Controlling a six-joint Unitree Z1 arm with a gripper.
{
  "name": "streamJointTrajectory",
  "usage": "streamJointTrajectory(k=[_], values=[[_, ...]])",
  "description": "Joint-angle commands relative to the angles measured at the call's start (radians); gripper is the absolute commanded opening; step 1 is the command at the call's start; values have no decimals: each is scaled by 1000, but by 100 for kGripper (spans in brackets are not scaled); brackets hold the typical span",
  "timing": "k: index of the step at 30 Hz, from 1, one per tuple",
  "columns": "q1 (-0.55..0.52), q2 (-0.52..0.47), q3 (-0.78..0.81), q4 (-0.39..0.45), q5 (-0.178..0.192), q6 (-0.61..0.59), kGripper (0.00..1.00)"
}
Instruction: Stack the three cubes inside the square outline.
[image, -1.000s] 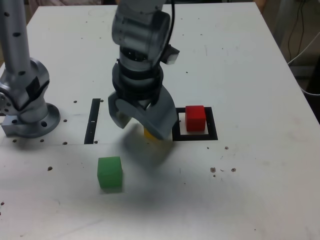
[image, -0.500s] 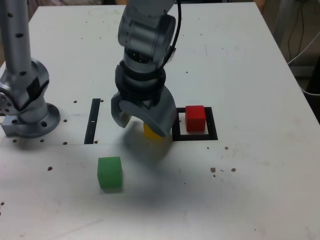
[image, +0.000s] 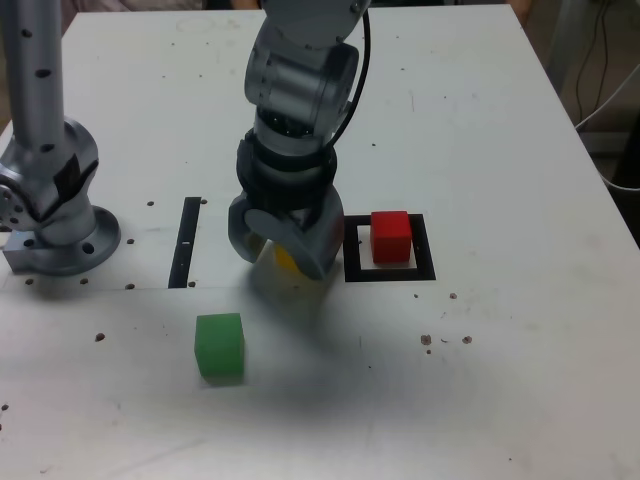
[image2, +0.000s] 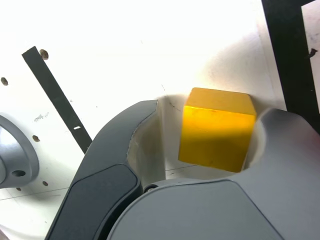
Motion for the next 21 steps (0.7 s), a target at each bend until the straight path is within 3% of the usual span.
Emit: streamJointTrajectory(k=[1,4,9,15,21], values=[[2,-9,-11,1,0,-2,50],[2,-17,-19,-2,3,-1,41],[2,-17,-20,-5,7,3,37],[2,-18,-21,-13,8,6,24],[2,-21,-23,-14,7,7,18]])
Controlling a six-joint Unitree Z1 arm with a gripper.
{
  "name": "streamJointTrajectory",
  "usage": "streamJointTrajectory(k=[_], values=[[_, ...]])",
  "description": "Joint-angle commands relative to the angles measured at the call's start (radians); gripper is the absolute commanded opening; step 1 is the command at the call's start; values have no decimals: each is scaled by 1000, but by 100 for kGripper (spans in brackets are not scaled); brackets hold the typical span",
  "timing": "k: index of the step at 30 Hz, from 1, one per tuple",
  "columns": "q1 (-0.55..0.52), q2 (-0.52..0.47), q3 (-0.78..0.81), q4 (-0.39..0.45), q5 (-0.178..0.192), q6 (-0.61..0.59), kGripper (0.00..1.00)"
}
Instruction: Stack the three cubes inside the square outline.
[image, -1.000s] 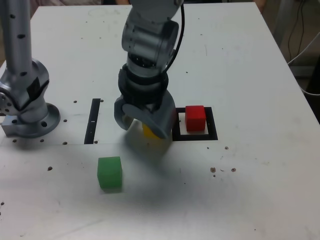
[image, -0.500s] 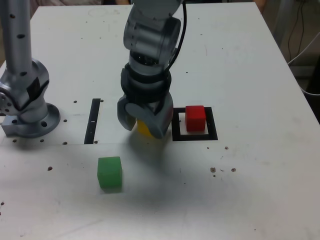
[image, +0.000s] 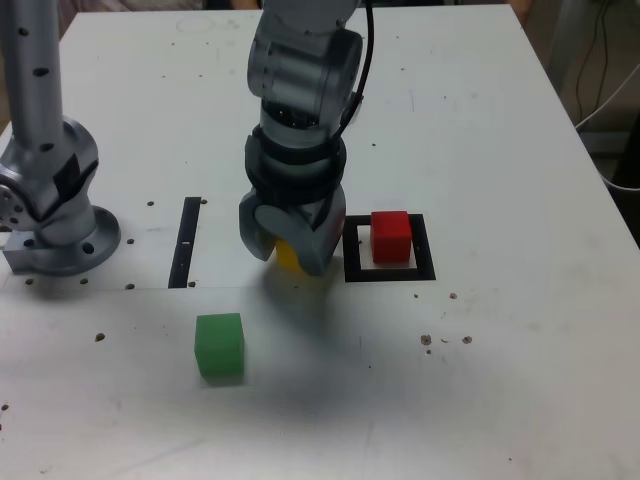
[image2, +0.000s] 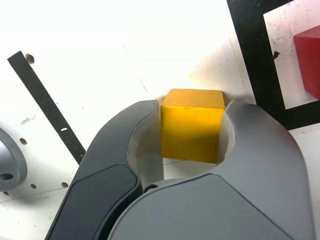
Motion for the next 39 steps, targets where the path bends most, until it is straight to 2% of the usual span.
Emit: streamJointTrajectory(k=[1,7,15,20,24,29,39], values=[[2,-7,-3,2,0,2,17],[2,-31,-52,72,-1,1,16],[2,-55,-276,341,20,-6,16],[2,-16,-425,436,-17,-81,16],[6,11,-524,471,-44,-203,16],[32,29,-588,476,-51,-310,16],[86,81,-606,455,-48,-334,16]])
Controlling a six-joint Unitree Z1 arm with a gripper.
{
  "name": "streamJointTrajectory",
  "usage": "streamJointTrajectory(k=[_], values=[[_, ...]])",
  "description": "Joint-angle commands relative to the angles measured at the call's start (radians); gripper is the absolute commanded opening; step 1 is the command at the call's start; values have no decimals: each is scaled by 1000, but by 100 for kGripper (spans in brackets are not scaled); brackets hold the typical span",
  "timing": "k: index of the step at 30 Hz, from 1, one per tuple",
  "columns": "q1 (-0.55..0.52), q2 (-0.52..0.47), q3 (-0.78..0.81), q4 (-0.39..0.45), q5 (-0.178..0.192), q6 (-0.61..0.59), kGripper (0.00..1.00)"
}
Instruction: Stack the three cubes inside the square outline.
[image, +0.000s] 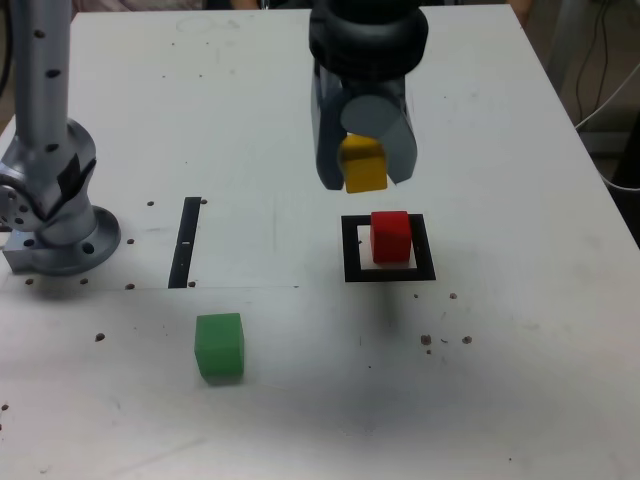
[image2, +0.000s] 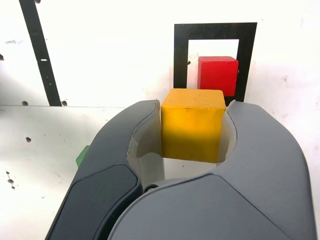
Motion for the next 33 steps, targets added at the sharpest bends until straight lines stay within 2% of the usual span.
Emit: streamJointTrajectory(k=[1,8,33], values=[[4,31,-4,-12,-4,0,16],[4,76,-1,-53,-32,7,16],[51,153,-3,-110,-28,59,17]])
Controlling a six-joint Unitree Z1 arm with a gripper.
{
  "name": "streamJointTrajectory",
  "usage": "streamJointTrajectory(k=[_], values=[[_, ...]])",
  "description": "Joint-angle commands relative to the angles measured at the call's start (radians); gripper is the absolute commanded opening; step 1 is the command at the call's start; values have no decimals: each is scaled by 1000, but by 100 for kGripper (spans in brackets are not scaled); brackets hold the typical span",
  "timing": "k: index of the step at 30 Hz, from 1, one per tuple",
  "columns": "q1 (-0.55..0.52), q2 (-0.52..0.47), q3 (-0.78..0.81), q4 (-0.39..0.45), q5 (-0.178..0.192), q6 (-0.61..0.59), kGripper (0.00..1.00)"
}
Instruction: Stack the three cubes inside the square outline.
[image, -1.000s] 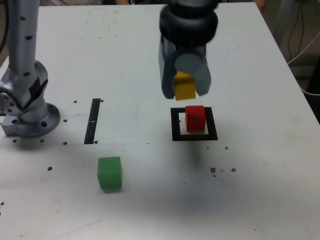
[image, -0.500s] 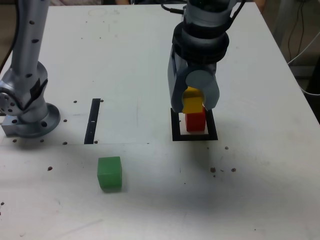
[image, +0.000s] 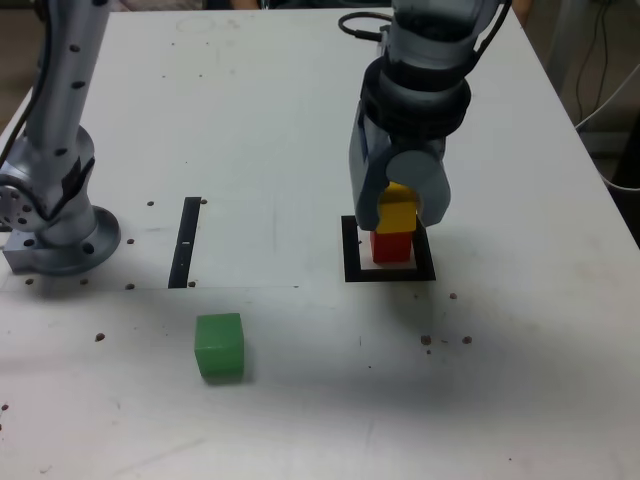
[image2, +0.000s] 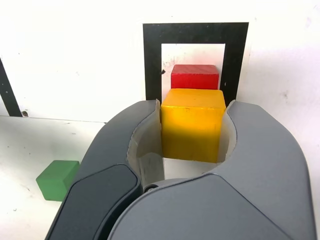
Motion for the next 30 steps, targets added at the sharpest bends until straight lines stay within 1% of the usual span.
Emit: streamJointTrajectory(k=[1,7,18,22,26,30], values=[[2,7,-3,-2,3,8,17],[2,8,3,3,3,11,21],[2,12,21,-7,6,14,34],[2,12,26,-6,13,14,42],[2,14,29,-8,16,15,53],[2,15,29,-14,22,15,66]])
